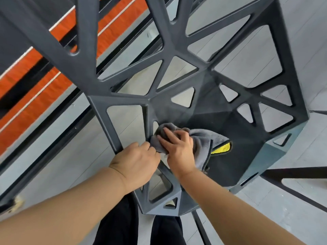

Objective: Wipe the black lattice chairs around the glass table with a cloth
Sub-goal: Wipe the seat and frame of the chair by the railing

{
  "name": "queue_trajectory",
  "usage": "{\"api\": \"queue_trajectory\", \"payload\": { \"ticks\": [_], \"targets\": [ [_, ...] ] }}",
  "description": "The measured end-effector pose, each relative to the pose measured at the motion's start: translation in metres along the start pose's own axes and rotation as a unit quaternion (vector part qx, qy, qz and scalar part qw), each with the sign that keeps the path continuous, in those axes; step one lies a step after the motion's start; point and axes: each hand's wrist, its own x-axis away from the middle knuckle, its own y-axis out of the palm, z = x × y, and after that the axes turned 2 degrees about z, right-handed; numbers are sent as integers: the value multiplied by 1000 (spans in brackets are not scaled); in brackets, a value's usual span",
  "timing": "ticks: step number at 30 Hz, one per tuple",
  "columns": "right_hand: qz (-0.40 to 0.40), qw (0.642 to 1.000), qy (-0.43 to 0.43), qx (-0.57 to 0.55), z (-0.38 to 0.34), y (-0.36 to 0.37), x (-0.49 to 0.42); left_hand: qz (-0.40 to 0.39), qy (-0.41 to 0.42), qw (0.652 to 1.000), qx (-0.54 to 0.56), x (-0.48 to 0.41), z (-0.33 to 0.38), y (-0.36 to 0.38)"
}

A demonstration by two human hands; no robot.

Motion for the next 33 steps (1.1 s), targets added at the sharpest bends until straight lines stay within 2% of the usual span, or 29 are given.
{"api": "queue_trajectory", "payload": {
  "ticks": [3, 6, 8, 12, 16, 21, 25, 26, 30, 33],
  "targets": [
    [13, 1000, -17, -8, 7, 3, -30, 4, 3, 1000, -2, 1, -1, 2],
    [49, 997, 45, -33, 4, 10, -92, 4, 0, 1000, -14, 1, -2, 4],
    [43, 997, 60, -35, 0, 12, -110, -3, -1, 1000, -16, 1, -1, 7],
    [34, 998, -35, -29, 1, 8, -76, -7, 3, 1000, -11, 0, 0, 6],
    [2, 998, -29, -60, -3, 5, -48, -3, -6, 1000, -12, -2, 0, 1],
    [-32, 998, -52, -11, 5, 2, -97, 9, -26, 999, -19, 0, 0, 1],
    [-94, 974, -199, 58, 35, -10, -121, -3, -33, 999, -24, 0, 1, 0],
    [-97, 970, -210, 75, 50, -18, -123, -18, -29, 999, -23, 0, 1, -1],
    [-42, 980, -115, 157, 110, -57, -135, -51, -30, 998, -18, 0, 0, 1],
    [22, 982, 60, 176, 101, -56, -143, -38, -36, 998, -23, -1, 0, 2]
  ]
}}
